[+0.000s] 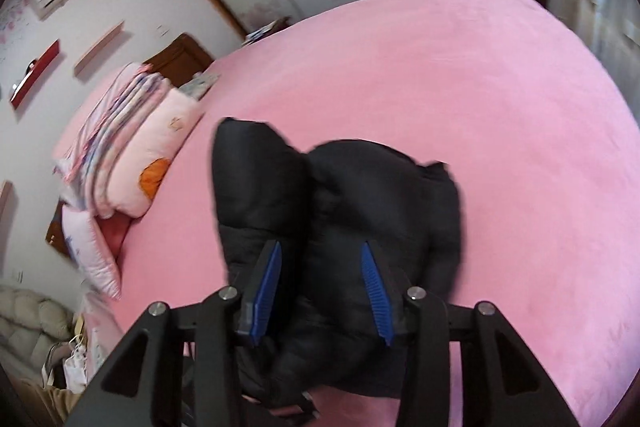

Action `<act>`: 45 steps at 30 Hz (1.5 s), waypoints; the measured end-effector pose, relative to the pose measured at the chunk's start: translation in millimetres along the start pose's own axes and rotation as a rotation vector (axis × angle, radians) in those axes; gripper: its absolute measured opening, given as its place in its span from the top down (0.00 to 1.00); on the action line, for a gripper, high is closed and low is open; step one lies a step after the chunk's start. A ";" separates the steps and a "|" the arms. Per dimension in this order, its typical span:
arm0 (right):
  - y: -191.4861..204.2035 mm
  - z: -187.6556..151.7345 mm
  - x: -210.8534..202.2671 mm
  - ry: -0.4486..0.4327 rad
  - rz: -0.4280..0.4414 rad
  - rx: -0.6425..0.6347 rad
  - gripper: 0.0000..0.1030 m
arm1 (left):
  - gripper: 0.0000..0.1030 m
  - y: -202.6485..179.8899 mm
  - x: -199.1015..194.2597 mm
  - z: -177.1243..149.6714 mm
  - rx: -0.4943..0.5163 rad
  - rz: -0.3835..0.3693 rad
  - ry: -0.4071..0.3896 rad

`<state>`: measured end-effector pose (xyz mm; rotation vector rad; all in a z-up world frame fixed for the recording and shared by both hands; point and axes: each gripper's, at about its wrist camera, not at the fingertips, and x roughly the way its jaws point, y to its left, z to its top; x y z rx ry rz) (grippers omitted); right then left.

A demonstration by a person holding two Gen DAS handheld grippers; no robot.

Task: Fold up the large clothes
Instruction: 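Fold the jacket bundle over again with both grippers and press it down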

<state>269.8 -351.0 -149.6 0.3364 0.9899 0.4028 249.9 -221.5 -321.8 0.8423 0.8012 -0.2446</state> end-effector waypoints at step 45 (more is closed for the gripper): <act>-83.8 -10.6 117.5 0.208 -0.118 0.171 0.92 | 0.09 191.7 110.8 -19.5 -1.026 -0.747 -0.165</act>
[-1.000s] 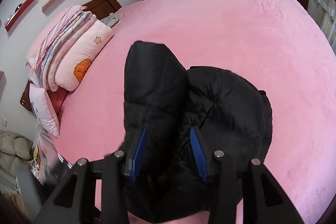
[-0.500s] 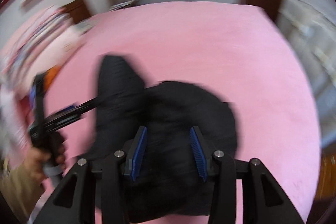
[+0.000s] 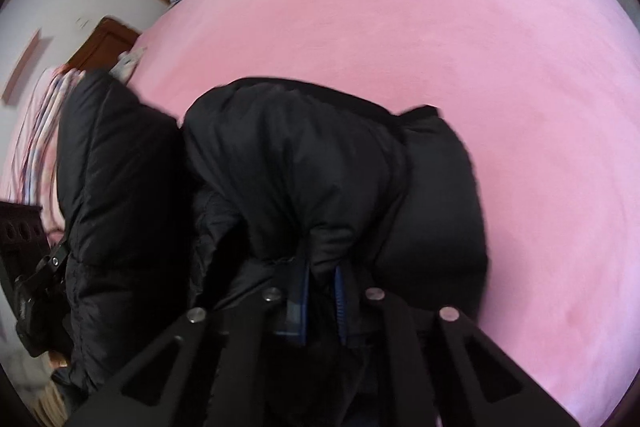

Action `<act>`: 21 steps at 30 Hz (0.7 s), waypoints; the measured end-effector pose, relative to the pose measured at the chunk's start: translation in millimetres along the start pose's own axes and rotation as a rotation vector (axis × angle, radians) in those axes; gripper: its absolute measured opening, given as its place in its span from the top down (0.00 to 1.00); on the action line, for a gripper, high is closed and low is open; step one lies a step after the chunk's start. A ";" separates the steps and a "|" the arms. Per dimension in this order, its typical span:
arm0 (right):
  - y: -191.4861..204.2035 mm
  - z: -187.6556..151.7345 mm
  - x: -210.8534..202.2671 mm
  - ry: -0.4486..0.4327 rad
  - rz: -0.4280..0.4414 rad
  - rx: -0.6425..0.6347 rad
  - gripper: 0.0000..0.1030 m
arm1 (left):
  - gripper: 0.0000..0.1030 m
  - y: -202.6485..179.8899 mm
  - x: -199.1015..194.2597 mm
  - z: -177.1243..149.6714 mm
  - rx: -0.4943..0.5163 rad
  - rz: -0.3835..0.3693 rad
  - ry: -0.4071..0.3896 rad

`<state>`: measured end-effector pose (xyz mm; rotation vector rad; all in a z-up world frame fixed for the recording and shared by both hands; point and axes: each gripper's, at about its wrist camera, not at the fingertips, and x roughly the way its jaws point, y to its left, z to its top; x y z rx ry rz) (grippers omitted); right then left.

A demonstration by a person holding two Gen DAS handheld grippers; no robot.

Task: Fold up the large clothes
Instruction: 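Fold the jacket bundle over again with both grippers and press it down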

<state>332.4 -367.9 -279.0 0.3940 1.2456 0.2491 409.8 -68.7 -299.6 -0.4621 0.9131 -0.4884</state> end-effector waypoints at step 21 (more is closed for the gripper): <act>-59.1 -52.3 -84.6 -0.140 0.016 0.126 0.66 | 0.01 -136.3 58.4 -52.3 0.439 0.209 0.063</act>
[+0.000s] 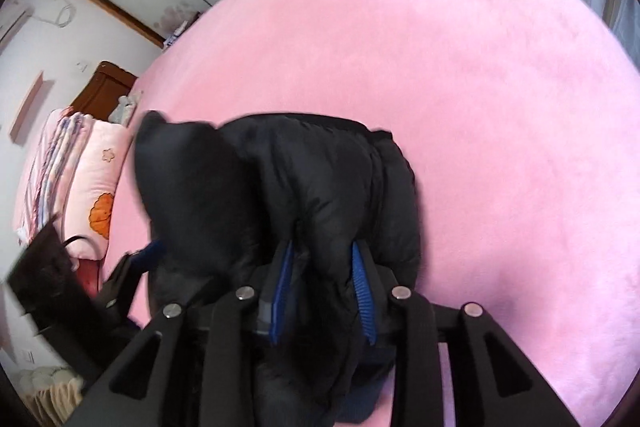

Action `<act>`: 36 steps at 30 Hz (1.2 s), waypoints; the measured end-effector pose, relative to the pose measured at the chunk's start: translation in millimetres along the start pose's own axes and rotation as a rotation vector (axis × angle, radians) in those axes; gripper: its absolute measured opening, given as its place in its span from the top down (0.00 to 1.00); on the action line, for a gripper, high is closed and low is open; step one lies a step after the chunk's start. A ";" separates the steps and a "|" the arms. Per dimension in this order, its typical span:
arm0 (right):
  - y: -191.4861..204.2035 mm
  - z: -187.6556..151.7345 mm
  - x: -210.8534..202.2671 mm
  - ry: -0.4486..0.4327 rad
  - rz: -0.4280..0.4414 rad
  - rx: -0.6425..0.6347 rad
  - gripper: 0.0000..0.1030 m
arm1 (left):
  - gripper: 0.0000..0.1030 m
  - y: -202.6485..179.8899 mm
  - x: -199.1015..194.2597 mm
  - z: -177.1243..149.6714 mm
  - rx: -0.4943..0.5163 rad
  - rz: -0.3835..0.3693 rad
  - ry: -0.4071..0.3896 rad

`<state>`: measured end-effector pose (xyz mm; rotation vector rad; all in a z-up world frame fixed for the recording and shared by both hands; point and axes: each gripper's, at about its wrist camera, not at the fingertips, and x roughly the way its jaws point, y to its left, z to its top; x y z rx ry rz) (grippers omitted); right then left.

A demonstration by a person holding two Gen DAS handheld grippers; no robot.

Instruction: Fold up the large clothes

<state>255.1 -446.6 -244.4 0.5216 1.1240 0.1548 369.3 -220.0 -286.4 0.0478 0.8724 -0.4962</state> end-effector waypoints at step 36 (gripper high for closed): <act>-0.3 -17.0 35.1 0.046 -0.203 -0.022 1.00 | 0.03 94.5 -29.7 -16.3 -0.241 0.078 0.068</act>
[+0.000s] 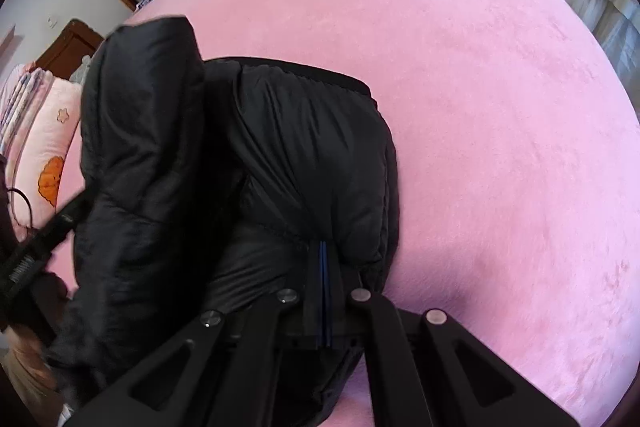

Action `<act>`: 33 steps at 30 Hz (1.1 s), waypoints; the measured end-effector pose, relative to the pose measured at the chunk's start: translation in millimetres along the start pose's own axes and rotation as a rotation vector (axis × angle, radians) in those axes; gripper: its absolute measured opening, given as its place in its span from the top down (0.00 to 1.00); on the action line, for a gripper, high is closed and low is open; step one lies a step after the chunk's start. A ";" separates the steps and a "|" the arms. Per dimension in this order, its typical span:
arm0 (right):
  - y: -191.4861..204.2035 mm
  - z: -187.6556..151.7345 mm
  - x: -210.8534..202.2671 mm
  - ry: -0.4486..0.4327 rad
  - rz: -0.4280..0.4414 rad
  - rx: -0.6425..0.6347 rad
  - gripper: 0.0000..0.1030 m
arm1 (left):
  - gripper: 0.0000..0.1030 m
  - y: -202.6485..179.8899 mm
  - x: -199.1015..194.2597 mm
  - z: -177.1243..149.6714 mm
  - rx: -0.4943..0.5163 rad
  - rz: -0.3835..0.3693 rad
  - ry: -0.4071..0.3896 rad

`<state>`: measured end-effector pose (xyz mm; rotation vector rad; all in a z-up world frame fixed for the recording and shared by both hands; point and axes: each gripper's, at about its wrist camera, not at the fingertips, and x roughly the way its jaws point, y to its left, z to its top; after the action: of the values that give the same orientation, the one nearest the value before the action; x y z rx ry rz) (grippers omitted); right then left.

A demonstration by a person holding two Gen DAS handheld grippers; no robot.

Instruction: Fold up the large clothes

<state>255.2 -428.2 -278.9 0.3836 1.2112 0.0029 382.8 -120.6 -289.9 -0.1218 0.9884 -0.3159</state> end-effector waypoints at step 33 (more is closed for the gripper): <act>-11.3 -43.2 32.5 -0.077 0.033 0.077 0.96 | 0.00 -16.4 33.2 -21.9 0.052 0.054 0.108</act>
<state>225.3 -419.8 -324.5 0.4672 1.1308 -0.0296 378.0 -145.8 -324.5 -0.0303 1.0878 -0.3008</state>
